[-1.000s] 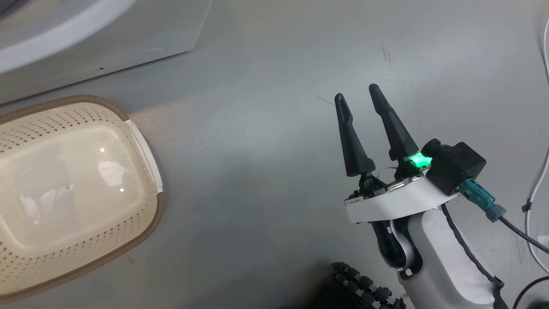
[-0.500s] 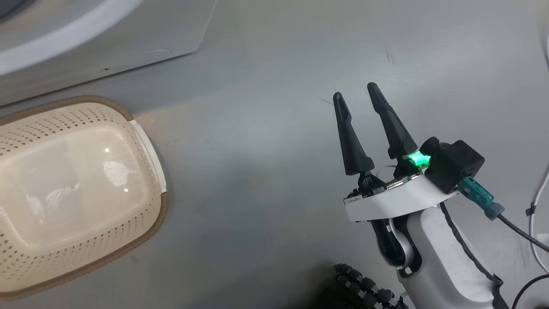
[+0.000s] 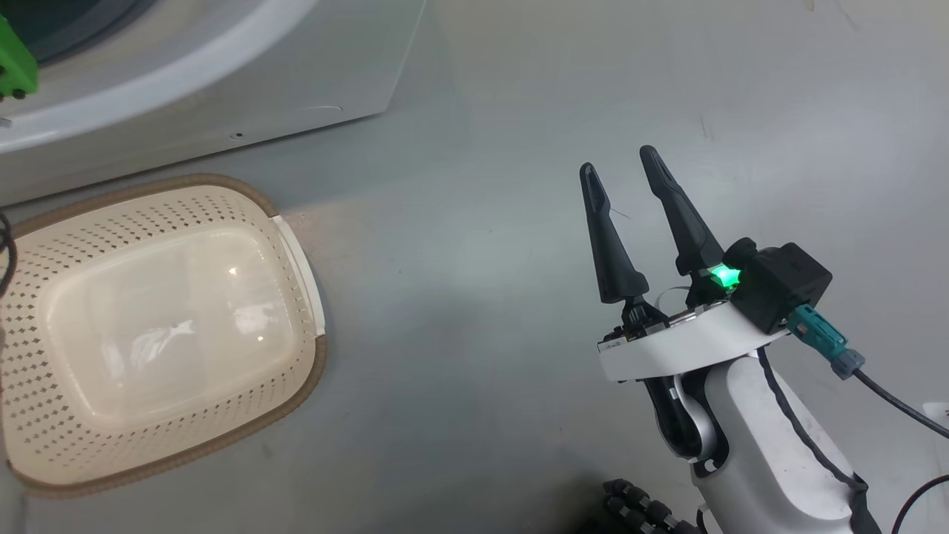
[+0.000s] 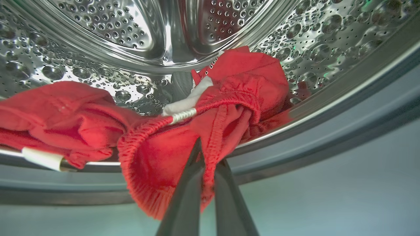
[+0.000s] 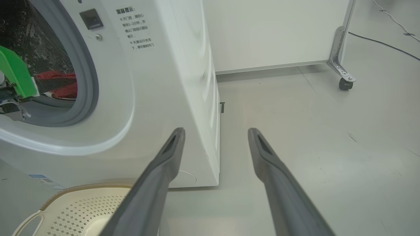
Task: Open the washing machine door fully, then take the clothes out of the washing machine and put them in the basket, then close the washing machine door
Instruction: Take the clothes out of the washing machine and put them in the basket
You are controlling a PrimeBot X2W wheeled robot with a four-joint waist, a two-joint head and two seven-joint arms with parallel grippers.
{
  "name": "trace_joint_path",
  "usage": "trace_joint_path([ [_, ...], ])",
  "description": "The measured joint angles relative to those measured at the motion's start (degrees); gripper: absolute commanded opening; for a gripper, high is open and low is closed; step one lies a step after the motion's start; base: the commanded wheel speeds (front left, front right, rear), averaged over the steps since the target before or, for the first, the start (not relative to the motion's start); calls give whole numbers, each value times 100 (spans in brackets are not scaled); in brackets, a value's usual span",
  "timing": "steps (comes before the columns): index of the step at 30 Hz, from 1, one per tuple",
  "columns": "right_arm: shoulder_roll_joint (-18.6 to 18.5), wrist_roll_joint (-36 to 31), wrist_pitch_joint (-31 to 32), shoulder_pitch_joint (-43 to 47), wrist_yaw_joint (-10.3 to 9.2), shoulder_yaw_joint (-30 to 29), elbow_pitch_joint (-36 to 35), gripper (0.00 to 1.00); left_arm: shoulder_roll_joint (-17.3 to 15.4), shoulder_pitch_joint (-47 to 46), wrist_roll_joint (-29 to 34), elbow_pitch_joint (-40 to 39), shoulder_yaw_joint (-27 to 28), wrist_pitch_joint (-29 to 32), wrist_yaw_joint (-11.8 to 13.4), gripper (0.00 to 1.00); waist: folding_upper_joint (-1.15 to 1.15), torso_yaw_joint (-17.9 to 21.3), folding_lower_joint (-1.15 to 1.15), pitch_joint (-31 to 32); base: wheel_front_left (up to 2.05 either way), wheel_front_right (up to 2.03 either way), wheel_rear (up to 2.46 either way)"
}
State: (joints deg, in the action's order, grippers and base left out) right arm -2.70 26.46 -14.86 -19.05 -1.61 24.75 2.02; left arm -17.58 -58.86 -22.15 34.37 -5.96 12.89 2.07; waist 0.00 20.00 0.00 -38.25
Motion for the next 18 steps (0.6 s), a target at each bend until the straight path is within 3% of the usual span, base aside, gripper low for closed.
trace_joint_path([
  [9,-7,-264,0,8,53,-43,243,100,564,781,-164,-70,-54,-903,-136,0,0,-305,0,356,0,0,0],
  [18,-13,-463,0,231,98,-168,497,100,909,1583,-346,-154,-2,-1767,-189,0,0,-640,0,829,0,0,0],
])
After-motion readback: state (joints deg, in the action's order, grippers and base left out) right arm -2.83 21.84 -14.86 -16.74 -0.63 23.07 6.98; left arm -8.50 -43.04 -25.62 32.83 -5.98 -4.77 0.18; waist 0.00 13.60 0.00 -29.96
